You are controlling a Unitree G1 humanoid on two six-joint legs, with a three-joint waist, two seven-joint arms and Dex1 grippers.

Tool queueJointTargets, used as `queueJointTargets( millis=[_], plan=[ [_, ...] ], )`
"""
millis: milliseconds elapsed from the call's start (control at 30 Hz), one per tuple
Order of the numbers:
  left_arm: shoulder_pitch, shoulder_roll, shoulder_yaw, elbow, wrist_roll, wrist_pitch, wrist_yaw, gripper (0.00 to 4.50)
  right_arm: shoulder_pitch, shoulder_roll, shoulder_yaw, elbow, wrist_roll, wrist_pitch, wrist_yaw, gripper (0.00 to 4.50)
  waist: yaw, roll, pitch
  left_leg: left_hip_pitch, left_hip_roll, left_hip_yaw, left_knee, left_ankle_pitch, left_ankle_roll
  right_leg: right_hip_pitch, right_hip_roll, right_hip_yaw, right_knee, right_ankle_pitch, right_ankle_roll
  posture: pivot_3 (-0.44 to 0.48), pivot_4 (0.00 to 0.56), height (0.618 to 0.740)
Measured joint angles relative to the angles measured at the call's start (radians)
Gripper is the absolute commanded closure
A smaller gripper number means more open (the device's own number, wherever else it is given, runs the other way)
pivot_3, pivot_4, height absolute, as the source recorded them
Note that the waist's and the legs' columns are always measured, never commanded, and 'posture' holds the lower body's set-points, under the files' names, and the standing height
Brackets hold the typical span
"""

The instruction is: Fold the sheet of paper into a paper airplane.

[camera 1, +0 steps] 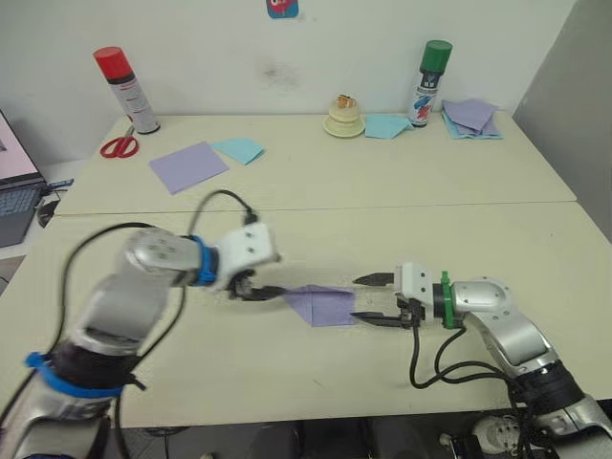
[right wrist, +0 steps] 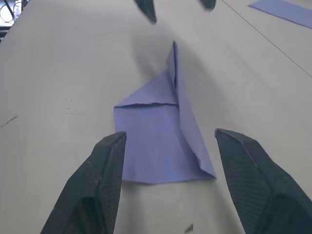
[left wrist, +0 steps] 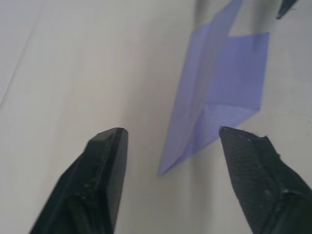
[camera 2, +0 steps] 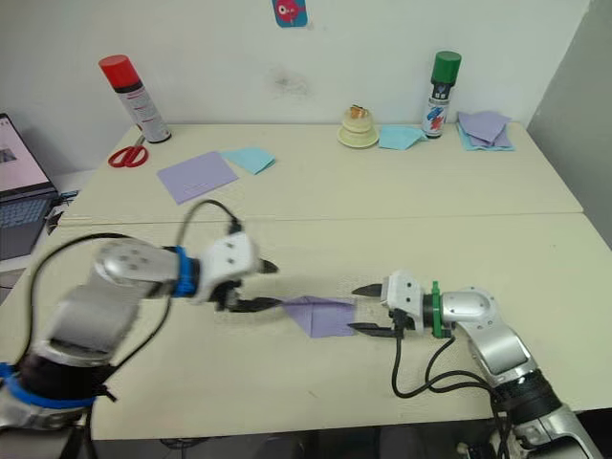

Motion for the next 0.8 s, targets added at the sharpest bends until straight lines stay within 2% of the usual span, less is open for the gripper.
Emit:
queueJointTargets(
  millis=[33,133,300,367,567,800],
  plan=[
    [0.026,0.019,0.043,0.003,-0.016,-0.004,0.002,0.04,-0.014,0.021,0.009,0.02,-0.008,-0.016,-0.005,1.5,0.0,0.0,0.0,0.0,0.0,0.0,0.0,0.0,0.0,0.0,0.0,0.0,0.0,0.0,0.0,0.0,0.15,0.74],
    [0.117,0.05,0.136,0.035,-0.031,-0.029,0.032,0.0,-0.056,0.073,0.016,0.077,-0.02,-0.06,-0.007,2.11,0.006,0.0,0.0,0.001,0.0,0.0,0.0,0.0,0.0,0.0,0.0,0.0,0.0,0.0,-0.001,0.0,0.15,0.74],
    [0.291,0.027,0.228,0.034,-0.092,-0.032,0.083,0.0,-0.08,0.097,0.016,0.122,-0.036,-0.088,-0.005,3.95,0.015,0.001,0.0,0.0,0.0,0.0,0.0,0.0,-0.001,0.0,-0.001,0.0,-0.001,0.0,-0.001,0.0,0.15,0.74],
    [0.32,0.017,0.231,-0.003,-0.115,-0.018,0.111,0.0,-0.079,0.097,0.016,0.122,-0.034,-0.085,0.007,4.46,0.017,0.001,0.0,0.0,0.0,0.0,0.0,-0.001,0.0,0.001,-0.001,0.0,-0.001,0.001,-0.001,0.0,0.15,0.74],
    [0.316,0.006,0.231,-0.046,-0.164,0.001,0.179,0.0,-0.062,0.093,0.016,0.102,-0.022,-0.055,0.041,4.46,0.011,0.001,0.0,0.001,0.001,0.0,0.0,-0.002,0.002,0.0,0.0,0.0,0.0,0.001,-0.002,0.0,0.15,0.74],
    [0.328,0.021,0.223,-0.046,-0.176,-0.017,0.189,0.0,0.004,0.085,0.017,-0.026,-0.008,0.063,0.01,4.46,0.011,0.001,0.0,0.001,0.004,0.001,0.0,-0.002,0.0,0.0,0.001,0.0,-0.001,0.001,-0.003,0.0,0.15,0.74]
  ],
)
